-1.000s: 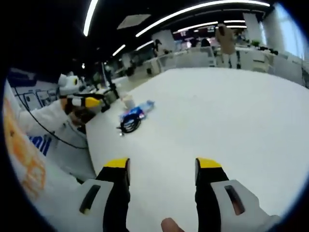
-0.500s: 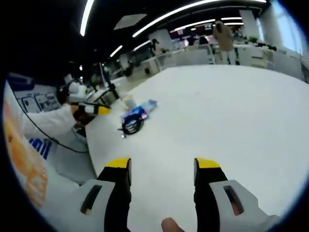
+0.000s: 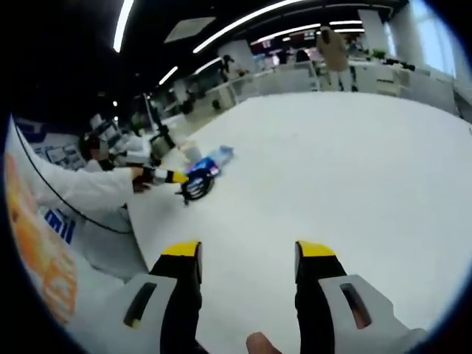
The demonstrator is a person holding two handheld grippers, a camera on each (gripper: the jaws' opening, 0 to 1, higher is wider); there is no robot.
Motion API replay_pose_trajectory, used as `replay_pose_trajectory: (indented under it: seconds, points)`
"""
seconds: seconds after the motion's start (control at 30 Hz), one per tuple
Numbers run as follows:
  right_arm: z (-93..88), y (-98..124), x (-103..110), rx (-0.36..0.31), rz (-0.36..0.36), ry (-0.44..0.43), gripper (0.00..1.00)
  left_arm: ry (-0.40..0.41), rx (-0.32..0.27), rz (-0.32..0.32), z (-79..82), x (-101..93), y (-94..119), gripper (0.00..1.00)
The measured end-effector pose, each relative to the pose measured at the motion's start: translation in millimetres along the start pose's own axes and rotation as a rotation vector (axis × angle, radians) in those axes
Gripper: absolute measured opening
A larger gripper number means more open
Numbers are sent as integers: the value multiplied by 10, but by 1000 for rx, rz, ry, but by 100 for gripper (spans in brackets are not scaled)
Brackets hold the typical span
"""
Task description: Arrange the tabletop items into an orderly group along one side of the table until the central work area is clear of visible clutter.
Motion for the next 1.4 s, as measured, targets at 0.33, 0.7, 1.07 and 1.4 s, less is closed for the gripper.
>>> replay_pose_trajectory:
  seconds: [0.33,0.7,1.07,1.4]
  points:
    - [-252,30,91,2,-10,-75,48,148,-29,18,-89,29,-8,16]
    - [-280,149,22,-50,-36,-147,46,193,-113,-59,-76,-163,163,4]
    - [-203,-43,185,-37,42,-106,46,55,-120,-185,-113,-493,383,2]
    - [-44,-291,476,-23,182,-41,53,-74,-127,-483,-198,-1048,793,2]
Point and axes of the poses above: the point that each gripper's makers call its tool centre point, and the gripper's own axes: y roughly backward along the fingers, x roughly to its left, z roughly out of its top, the point moved 6 cm from there along y, roughly backward along the fingers, and after that the axes turned 6 degrees about -z, right-handed, at the moved point
